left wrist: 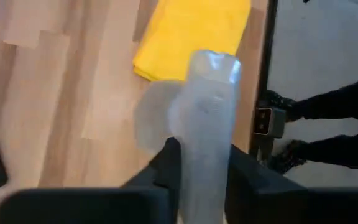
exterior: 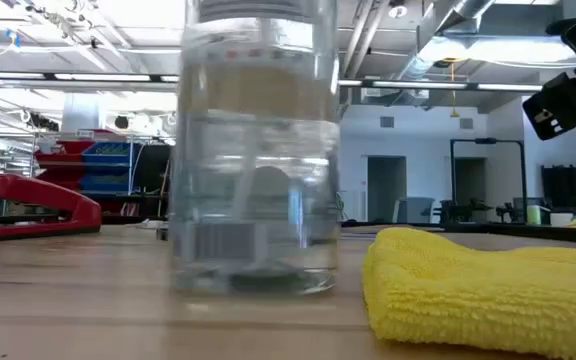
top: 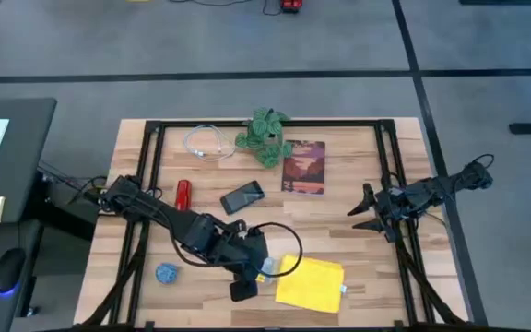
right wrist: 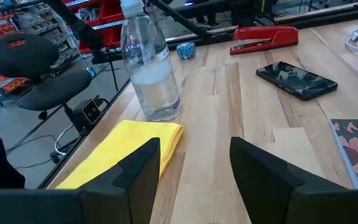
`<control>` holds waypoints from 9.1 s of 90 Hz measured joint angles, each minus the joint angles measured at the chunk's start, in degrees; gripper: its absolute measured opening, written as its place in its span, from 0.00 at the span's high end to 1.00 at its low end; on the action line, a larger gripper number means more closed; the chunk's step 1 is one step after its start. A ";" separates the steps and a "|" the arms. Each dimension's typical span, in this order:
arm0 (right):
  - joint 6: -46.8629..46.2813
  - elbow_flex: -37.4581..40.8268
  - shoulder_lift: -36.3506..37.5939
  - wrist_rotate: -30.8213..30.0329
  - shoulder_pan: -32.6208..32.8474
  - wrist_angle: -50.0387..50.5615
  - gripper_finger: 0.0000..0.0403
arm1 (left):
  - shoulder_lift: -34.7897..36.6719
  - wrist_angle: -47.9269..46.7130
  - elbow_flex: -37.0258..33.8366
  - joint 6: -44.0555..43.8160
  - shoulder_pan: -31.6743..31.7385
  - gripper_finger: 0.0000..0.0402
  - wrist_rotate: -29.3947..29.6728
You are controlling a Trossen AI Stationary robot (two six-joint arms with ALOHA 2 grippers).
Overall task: Apply microfiber cloth
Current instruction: Prepare the cleaning spray and the microfiber cloth, then spray the front of the cellphone using the spray cleaning bottle
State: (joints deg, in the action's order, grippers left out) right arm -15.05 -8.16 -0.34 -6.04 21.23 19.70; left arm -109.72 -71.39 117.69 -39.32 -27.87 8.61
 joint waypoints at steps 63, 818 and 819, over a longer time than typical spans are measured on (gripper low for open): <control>-17.29 0.00 -3.20 -3.24 -0.76 -21.76 0.55 | -0.21 2.31 5.28 -0.77 8.93 0.91 8.09; -33.01 -62.92 -120.70 39.55 -39.46 -22.69 0.27 | 17.50 44.43 -76.32 3.21 34.49 0.69 -16.72; -32.98 -62.90 -120.72 39.54 -39.43 -23.25 0.27 | 17.49 44.50 -76.32 3.62 34.48 0.69 -16.71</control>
State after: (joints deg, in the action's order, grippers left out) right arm -48.03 -71.07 -121.05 33.50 -18.20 -3.54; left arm -92.23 -26.89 41.36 -35.70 6.61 -8.10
